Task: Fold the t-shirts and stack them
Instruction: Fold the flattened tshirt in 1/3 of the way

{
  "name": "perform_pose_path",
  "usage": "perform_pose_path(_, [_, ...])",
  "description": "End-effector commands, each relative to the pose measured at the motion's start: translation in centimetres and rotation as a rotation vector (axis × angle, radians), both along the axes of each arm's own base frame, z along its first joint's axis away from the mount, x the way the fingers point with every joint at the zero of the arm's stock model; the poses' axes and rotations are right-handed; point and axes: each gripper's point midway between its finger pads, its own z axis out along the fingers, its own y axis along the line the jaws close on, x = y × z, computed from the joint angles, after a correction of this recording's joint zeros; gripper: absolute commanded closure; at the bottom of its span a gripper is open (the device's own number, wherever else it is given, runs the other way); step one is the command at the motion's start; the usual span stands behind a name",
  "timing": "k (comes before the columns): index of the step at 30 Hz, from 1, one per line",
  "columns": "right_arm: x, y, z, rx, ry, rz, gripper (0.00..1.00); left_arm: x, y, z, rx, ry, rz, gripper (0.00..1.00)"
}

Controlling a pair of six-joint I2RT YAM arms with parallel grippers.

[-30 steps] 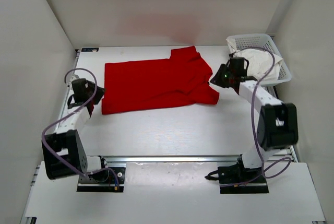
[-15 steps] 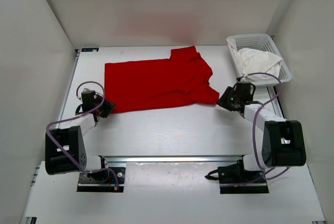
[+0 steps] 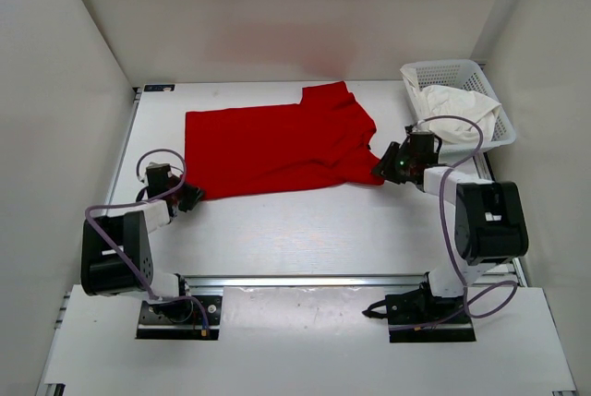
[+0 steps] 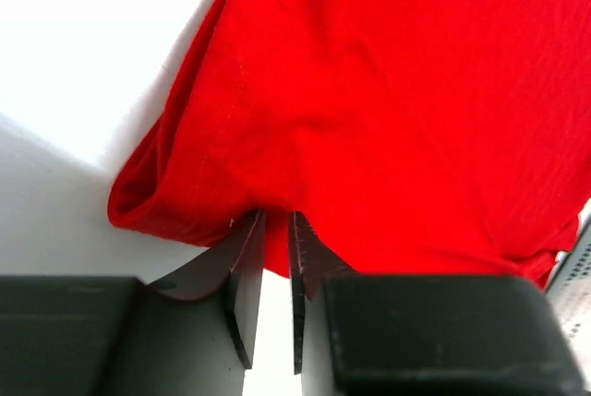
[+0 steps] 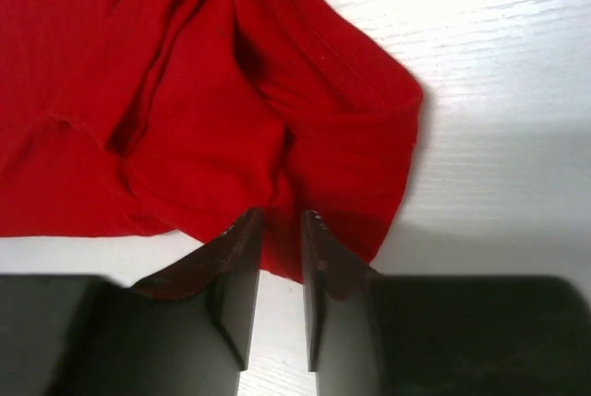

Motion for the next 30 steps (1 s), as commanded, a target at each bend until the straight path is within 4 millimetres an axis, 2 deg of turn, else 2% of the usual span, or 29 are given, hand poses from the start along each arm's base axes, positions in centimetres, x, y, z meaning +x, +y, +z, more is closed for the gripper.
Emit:
perform_pose_path(1, [1.9,0.6,1.6,0.013,-0.055,0.036,0.79,1.2,0.5,0.5,0.002,-0.025,0.021,0.73])
perform_pose_path(5, [2.2,0.9,2.0,0.059,-0.064,0.041,0.99,1.5,1.2,0.0,-0.009,-0.007,0.044,0.83])
perform_pose_path(6, [2.7,0.6,2.2,0.061,-0.074,0.032,1.0,1.6,1.5,-0.1,-0.004,-0.004,0.049,0.86])
perform_pose_path(8, [3.4,0.1,2.5,0.046,-0.082,0.016,1.0,1.9,1.9,0.0,-0.001,-0.004,0.053,0.89])
perform_pose_path(9, [4.3,0.1,3.1,0.042,-0.094,0.022,1.0,2.0,1.9,0.0,-0.008,-0.002,0.054,0.9])
perform_pose_path(11, [5.6,0.0,2.6,0.044,-0.078,0.021,1.0,1.8,2.5,-0.4,0.001,0.012,0.075,0.91])
perform_pose_path(12, [6.9,-0.2,3.0,0.034,-0.092,0.03,1.0,2.1,2.6,0.0,0.013,-0.001,0.075,0.91])
perform_pose_path(13, [7.3,-0.1,3.2,0.038,-0.095,0.036,1.0,2.0,2.6,-0.4,0.01,0.013,0.079,0.91])
perform_pose_path(15, [8.5,-0.1,2.5,0.02,-0.081,0.056,1.0,1.8,2.7,-0.5,0.014,0.015,0.08,0.91])
perform_pose_path(18, [9.0,-0.2,1.4,0.003,-0.053,0.066,1.0,1.9,2.8,-0.4,0.01,0.014,0.083,0.89])
perform_pose_path(19, [8.7,-0.4,0.7,0.001,-0.032,0.062,0.95,1.8,3.1,-0.4,0.013,0.017,0.094,0.86])
perform_pose_path(21, [8.4,-0.7,0.8,-0.019,-0.03,0.048,0.87,1.8,3.0,0.1,0.008,0.005,0.089,0.79])
perform_pose_path(22, [8.7,-1.3,1.7,-0.04,-0.053,0.023,0.83,1.6,2.7,0.3,0.01,-0.006,0.079,0.78])
perform_pose_path(23, [8.3,-1.5,1.6,-0.042,-0.044,0.009,0.8,1.5,2.6,0.7,0.015,-0.015,0.077,0.75])
perform_pose_path(25, [7.9,-2.1,3.6,-0.08,-0.077,-0.023,0.77,1.7,2.5,2.6,0.04,-0.066,0.071,0.73])
perform_pose_path(26, [7.4,-2.3,3.8,-0.091,-0.07,-0.035,0.77,1.8,2.5,3.2,0.059,-0.083,0.076,0.72])
perform_pose_path(28, [6.4,-2.1,5.9,-0.126,-0.121,-0.061,0.72,2.4,1.1,5.7,0.113,-0.146,0.032,0.71])
perform_pose_path(29, [5.9,-1.6,6.5,-0.143,-0.142,-0.055,0.7,2.7,-0.3,6.5,0.139,-0.164,-0.012,0.7])
perform_pose_path(30, [5.3,-1.5,6.3,-0.148,-0.137,-0.06,0.7,3.1,-1.0,7.2,0.154,-0.181,-0.026,0.7])
